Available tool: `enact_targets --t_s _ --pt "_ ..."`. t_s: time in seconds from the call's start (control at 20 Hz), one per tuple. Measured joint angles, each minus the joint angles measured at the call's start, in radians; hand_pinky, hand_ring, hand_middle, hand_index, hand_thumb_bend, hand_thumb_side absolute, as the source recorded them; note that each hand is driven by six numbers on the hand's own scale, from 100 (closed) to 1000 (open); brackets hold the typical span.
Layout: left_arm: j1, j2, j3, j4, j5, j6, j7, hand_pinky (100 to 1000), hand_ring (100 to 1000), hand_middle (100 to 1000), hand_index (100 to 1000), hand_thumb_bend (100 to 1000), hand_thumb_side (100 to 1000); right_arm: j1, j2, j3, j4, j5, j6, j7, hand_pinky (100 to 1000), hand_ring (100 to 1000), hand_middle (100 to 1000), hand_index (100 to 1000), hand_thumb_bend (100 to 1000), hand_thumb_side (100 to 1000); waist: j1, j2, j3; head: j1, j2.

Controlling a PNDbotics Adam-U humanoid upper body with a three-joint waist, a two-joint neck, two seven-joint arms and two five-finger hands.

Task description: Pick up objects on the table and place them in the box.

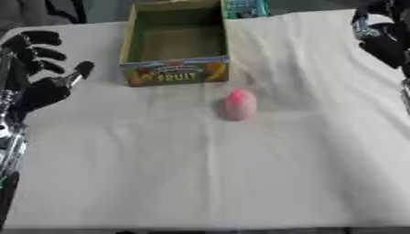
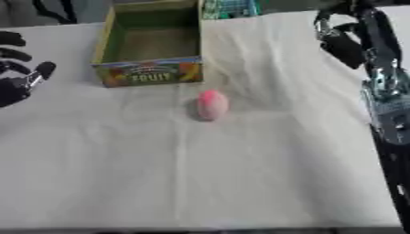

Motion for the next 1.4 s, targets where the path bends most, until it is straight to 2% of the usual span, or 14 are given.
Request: enact_targets --t_s 0.35,0.65,1.4 --pt "-0.001 0.0 -0.006 0.0 0.0 -0.002 -0.005 512 599 634 711 601 100 -0.075 0.055 0.096 0.142 0.053 -0.055 0.136 763 920 797 954 100 535 0.0 0.0 0.008 -0.015 -0.003" --pt "-0.002 0.0 -0.006 0.0 0.0 -0.001 -0.007 512 600 634 711 601 100 -0.1 0.096 0.139 0.222 0.088 -0.105 0.25 821 978 836 974 100 578 0.0 0.0 0.01 -0.028 -0.005" --pt "-0.003 0.0 -0.006 0.001 0.0 0.0 -0.009 511 600 634 711 599 100 -0.105 0.106 0.201 0.208 0.234 -0.262 0.433 866 973 819 936 100 525 -0.003 0.0 0.009 -0.04 -0.013"
